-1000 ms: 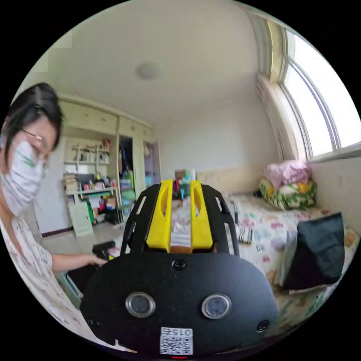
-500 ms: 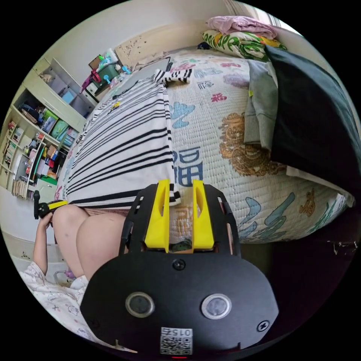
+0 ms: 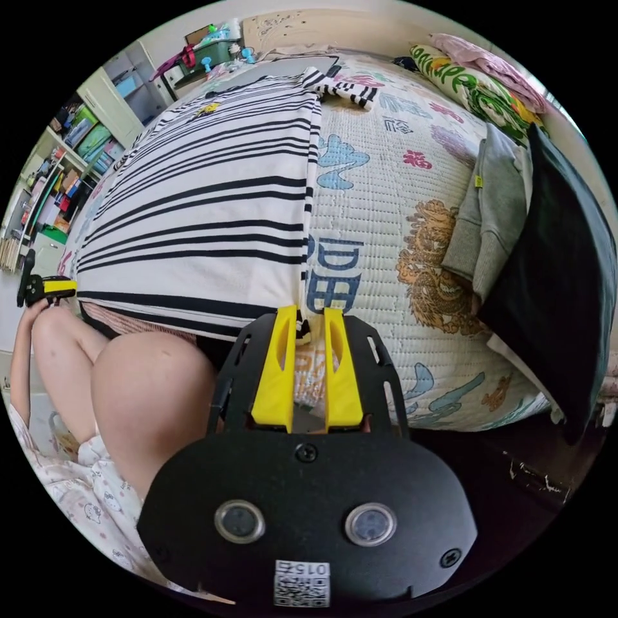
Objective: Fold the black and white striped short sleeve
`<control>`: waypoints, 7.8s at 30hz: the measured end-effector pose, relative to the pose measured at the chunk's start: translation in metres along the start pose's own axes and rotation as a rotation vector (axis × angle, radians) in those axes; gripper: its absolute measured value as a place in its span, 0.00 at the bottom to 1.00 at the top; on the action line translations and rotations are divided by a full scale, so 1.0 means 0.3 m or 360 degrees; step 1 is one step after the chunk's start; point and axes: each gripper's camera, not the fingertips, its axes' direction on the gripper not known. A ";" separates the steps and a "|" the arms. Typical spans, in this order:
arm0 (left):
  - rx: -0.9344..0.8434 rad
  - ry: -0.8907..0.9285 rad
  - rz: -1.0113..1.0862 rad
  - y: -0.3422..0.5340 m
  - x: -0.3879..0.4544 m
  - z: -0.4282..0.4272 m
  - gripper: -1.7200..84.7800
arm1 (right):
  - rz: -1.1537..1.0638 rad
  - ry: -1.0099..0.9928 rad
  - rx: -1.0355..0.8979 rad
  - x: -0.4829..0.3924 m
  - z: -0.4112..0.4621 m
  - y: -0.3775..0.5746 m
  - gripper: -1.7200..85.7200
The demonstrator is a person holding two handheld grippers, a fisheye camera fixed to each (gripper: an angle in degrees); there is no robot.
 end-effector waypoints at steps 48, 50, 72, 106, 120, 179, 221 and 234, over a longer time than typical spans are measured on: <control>-0.1054 0.0244 0.0882 -0.726 0.355 -0.502 0.02 | -0.0572 0.0050 -0.0569 -0.116 -0.625 -0.682 0.09; -0.1068 0.0247 0.0838 -0.731 0.385 -0.514 0.02 | -0.0544 0.0041 -0.0592 -0.128 -0.665 -0.712 0.09; 0.0326 0.0383 0.0316 -1.724 0.732 -1.265 0.09 | 0.0875 -0.0692 0.0129 0.336 -1.430 -1.509 0.13; 0.0969 0.0645 -0.0836 -1.447 0.833 -1.094 0.02 | -0.0120 -0.0862 0.0495 -0.254 -1.706 -1.628 0.03; 0.0824 0.0683 -0.0961 -1.200 0.783 -0.755 0.08 | 0.0042 -0.0862 0.0063 -0.418 -1.262 -1.523 0.10; 0.0335 0.0669 -0.2000 0.264 0.666 -0.880 0.08 | -0.0028 -0.0294 -0.0436 0.322 0.340 -1.257 0.01; 0.1085 0.1144 -0.1676 0.466 -0.392 -0.924 0.02 | -0.0883 -0.0304 -0.0465 -0.853 2.052 -2.976 0.01; 0.1149 0.1116 -0.0596 0.343 0.069 -1.171 0.01 | -0.0322 -0.0111 -0.0306 0.218 1.687 -2.784 0.01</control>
